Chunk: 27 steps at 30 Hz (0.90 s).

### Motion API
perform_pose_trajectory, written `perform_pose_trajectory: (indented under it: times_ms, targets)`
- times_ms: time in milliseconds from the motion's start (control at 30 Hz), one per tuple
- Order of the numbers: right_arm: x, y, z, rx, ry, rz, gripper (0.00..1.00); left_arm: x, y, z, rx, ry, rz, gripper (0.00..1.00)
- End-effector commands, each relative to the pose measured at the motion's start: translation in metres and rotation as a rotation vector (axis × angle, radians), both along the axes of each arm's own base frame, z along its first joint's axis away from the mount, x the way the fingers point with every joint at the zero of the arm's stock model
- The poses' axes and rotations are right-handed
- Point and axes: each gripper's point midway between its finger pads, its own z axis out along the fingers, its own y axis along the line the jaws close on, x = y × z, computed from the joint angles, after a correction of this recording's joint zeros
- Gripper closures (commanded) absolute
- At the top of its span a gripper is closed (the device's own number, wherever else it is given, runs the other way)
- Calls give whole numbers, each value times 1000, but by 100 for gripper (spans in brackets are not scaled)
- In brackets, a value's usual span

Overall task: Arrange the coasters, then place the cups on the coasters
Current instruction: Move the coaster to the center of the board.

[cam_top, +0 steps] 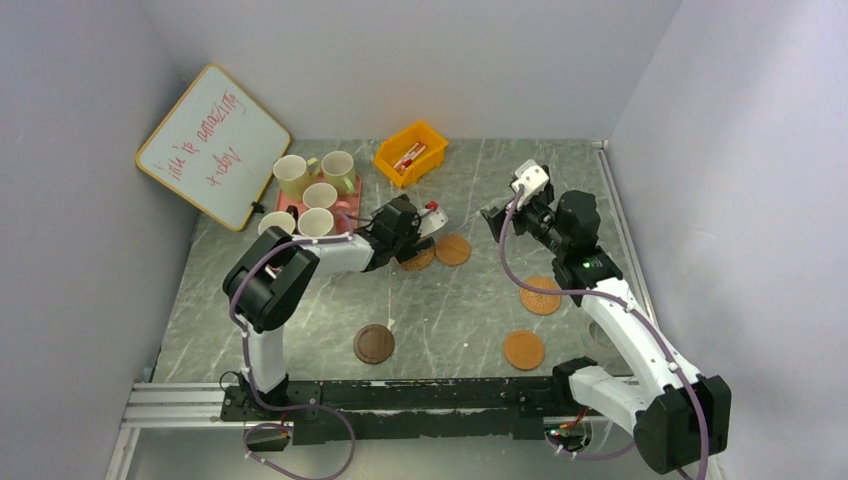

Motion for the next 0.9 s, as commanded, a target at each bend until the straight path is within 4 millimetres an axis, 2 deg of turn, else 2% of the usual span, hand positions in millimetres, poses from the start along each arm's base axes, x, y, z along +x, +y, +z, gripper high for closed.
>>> perform_pose_trajectory:
  times_ms: [0, 167, 267, 367, 500, 600, 700, 800, 867]
  targets:
    - [0, -6, 25, 36, -97, -40, 0, -21, -27, -38, 39, 104, -79, 4]
    - [5, -20, 28, 29, -130, -119, 0, -23, -53, -62, 62, 184, -100, 3]
    - [9, -30, 26, 25, -131, -165, 0, -8, -72, -56, 50, 216, -75, 4]
    - [13, -39, 23, 23, -124, -205, 0, 6, -86, -41, 32, 220, -53, 3]
    - [20, -50, 15, -1, -106, -256, 0, 19, -97, 1, -41, 164, -35, 4]
    - [24, -49, 3, -64, -58, -239, 0, 21, -88, 50, -142, 117, -21, 4]
    - [24, -48, -14, -168, 21, -197, 0, 11, -65, 95, -209, 71, -18, 4]
    - [19, -56, -33, -273, 87, -185, 0, -6, -34, 108, -221, 55, -14, 4]
    - [14, -60, -44, -320, 106, -176, 0, -19, -15, 106, -228, 61, -22, 4]
